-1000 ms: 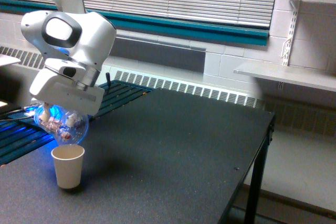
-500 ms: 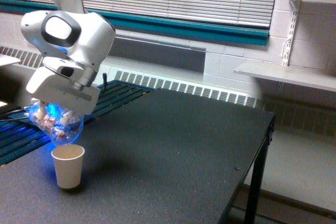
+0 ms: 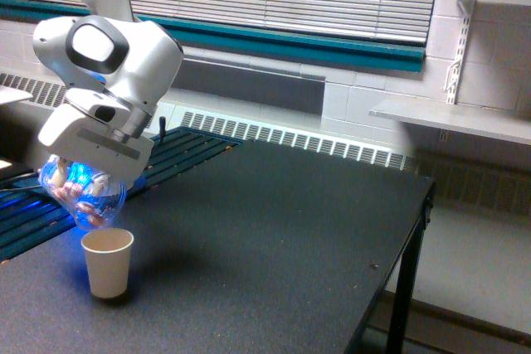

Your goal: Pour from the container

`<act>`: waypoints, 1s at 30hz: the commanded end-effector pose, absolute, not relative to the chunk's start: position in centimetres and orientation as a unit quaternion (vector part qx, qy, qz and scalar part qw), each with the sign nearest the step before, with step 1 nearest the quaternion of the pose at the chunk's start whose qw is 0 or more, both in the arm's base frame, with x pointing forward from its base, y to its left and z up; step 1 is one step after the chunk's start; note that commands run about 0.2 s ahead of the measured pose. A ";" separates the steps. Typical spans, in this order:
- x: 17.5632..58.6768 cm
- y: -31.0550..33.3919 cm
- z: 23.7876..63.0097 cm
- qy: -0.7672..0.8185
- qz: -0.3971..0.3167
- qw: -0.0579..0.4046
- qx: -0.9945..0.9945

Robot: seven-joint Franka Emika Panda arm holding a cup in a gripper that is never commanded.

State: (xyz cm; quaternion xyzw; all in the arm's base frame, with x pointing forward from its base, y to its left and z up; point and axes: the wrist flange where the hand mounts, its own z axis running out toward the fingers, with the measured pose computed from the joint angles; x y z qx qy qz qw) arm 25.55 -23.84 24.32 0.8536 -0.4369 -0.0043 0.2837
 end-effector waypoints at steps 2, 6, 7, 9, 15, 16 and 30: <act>25.7 -23.5 24.2 -0.416 -0.010 0.290 0.862; 25.7 -23.4 24.1 -0.413 -0.011 0.288 0.864; 25.7 -23.4 24.1 -0.413 -0.011 0.289 0.864; 25.6 -23.4 24.1 -0.413 -0.010 0.289 0.863; 25.4 -23.5 24.2 -0.410 -0.012 0.292 0.864; 25.4 -23.5 24.3 -0.410 -0.012 0.293 0.864; 25.9 -23.1 24.1 -0.406 -0.010 0.292 0.866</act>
